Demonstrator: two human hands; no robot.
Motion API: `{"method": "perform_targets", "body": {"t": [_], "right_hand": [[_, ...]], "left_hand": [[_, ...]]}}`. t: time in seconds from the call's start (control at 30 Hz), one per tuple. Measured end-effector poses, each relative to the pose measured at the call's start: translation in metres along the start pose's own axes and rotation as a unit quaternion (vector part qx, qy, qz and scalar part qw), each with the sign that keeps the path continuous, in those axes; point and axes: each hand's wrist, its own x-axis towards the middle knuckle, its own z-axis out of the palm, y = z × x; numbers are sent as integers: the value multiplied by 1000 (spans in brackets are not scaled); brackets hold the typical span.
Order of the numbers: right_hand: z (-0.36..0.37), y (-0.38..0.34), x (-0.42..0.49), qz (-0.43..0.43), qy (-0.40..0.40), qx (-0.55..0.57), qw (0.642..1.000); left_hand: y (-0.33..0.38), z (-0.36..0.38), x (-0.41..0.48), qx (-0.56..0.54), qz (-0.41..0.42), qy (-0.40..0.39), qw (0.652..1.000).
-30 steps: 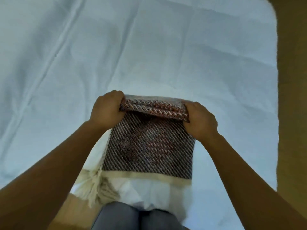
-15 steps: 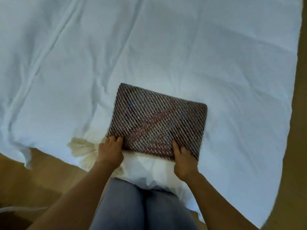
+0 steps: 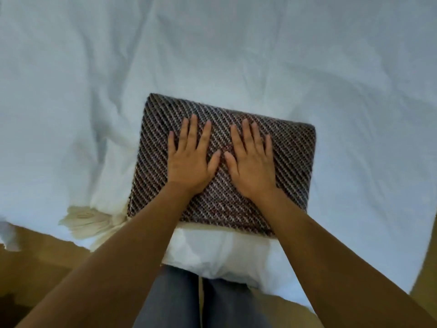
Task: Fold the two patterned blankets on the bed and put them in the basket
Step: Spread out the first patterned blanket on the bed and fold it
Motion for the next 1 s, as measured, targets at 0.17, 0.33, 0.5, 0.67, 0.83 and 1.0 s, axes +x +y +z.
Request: {"method": "perform_targets", "body": {"t": [0.17, 0.33, 0.5, 0.67, 0.83, 1.0], "right_hand": [[36, 46, -12, 114, 22, 0, 993], [27, 28, -10, 147, 68, 26, 986], [43, -38, -60, 16, 54, 48, 997], [42, 18, -89, 69, -11, -64, 996], [15, 34, -84, 53, -36, 14, 998], [-16, 60, -75, 365, 77, 301, 878]], "left_hand": [[-42, 30, 0, 8, -25, -12, 1000], [-31, 14, -3, -22, -66, -14, 997], [9, 16, -63, -26, 44, -28, 998], [-53, 25, -89, -24, -26, -83, 996], [-76, 7, -78, -172, -70, -77, 980], [-90, -17, -43, -436, -273, -100, 852]]}}
